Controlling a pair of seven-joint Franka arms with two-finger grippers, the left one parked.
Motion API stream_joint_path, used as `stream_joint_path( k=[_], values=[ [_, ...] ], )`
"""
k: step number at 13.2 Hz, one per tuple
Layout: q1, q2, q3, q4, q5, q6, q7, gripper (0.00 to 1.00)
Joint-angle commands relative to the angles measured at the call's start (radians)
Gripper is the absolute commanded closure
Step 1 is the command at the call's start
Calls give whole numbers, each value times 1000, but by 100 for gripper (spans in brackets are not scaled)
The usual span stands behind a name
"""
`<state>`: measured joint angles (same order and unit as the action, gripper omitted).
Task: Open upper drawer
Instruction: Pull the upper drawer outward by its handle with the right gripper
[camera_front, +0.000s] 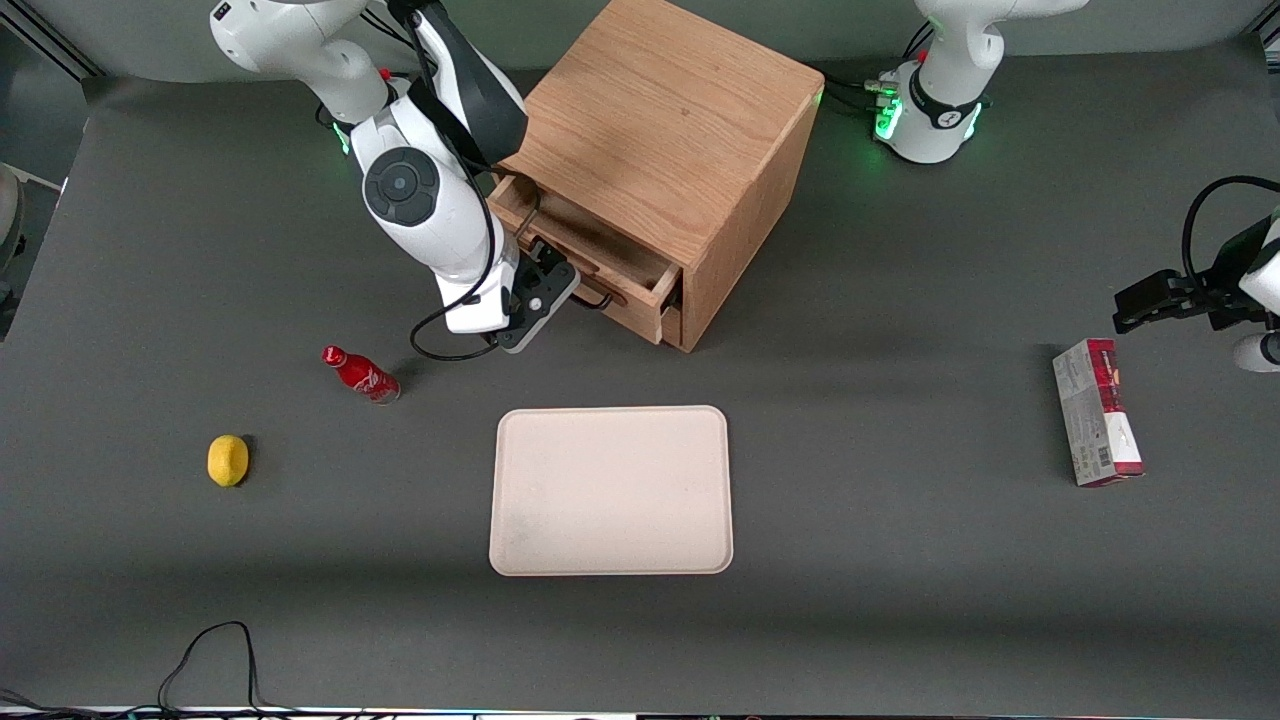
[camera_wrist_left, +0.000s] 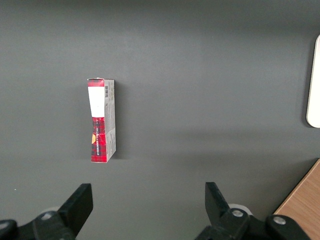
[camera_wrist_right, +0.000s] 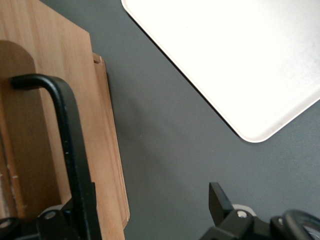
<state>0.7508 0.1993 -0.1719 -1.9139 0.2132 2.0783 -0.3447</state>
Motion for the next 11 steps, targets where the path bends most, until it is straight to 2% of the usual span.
stream_joint_path(
  k=[1,6,8,11],
  values=[
    [4,31,-12,42,-32,-1,-23,0],
    [-24,77,-26,108,-35,-12,-19,0],
    [-48,104,-26,174,-37,-64,-22,0],
    [-79,135,-26,228,-38,-96,-88,0]
  ],
)
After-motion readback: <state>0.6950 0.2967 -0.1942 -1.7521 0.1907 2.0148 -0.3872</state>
